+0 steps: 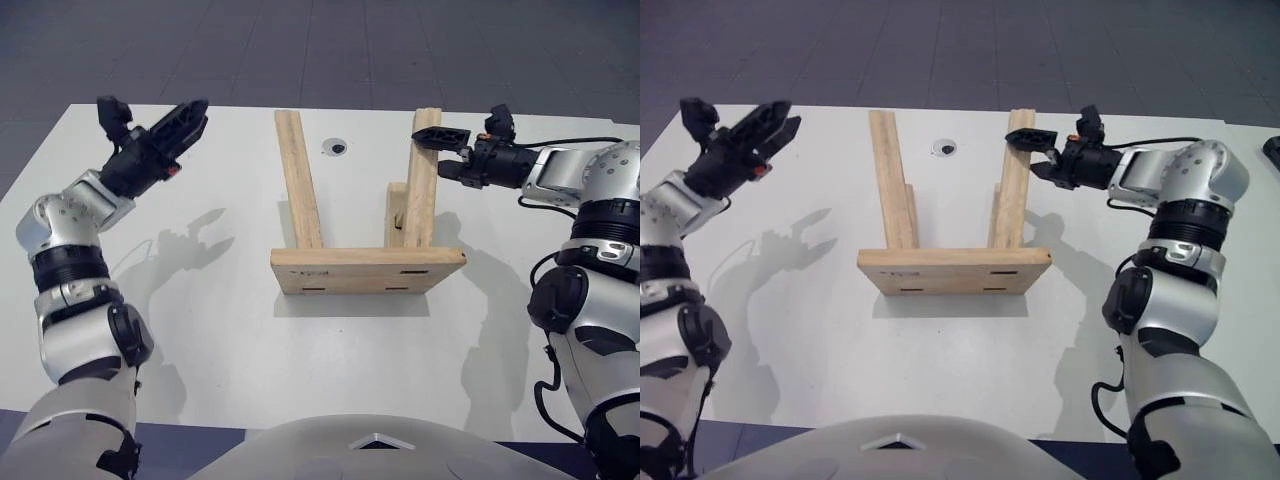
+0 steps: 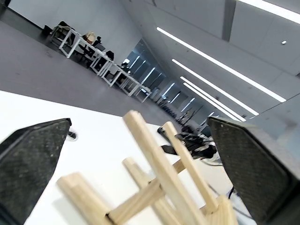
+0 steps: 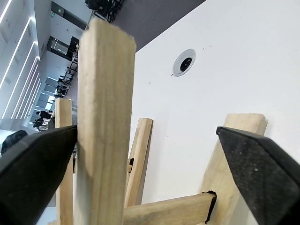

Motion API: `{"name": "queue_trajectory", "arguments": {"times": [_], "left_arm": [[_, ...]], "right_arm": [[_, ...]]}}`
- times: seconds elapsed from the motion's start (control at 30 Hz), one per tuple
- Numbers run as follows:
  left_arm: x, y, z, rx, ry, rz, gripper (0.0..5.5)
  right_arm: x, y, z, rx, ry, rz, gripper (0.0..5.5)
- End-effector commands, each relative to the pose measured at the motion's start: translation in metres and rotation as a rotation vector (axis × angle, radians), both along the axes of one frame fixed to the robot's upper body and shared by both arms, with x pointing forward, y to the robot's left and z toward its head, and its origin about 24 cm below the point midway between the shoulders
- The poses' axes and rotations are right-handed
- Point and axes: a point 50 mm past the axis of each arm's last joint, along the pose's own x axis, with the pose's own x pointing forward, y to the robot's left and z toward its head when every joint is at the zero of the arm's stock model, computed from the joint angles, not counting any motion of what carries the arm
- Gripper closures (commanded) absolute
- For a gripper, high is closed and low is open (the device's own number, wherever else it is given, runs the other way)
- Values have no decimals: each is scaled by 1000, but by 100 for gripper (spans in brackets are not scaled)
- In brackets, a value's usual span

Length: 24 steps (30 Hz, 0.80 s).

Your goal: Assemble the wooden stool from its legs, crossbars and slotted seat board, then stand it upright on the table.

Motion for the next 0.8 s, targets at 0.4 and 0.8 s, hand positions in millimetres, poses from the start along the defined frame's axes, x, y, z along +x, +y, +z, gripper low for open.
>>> {"name": "queue_trajectory", "arguments": {"times": [0.4, 0.8], "left_arm": [[-102, -77, 13, 729, -230, -332, 12], [-86, -76, -1, 764, -219, -261, 10]], "right_arm": [[-111, -52, 59, -240, -689, 383, 10], [-119, -26, 7, -299, -487, 643, 11]]}}
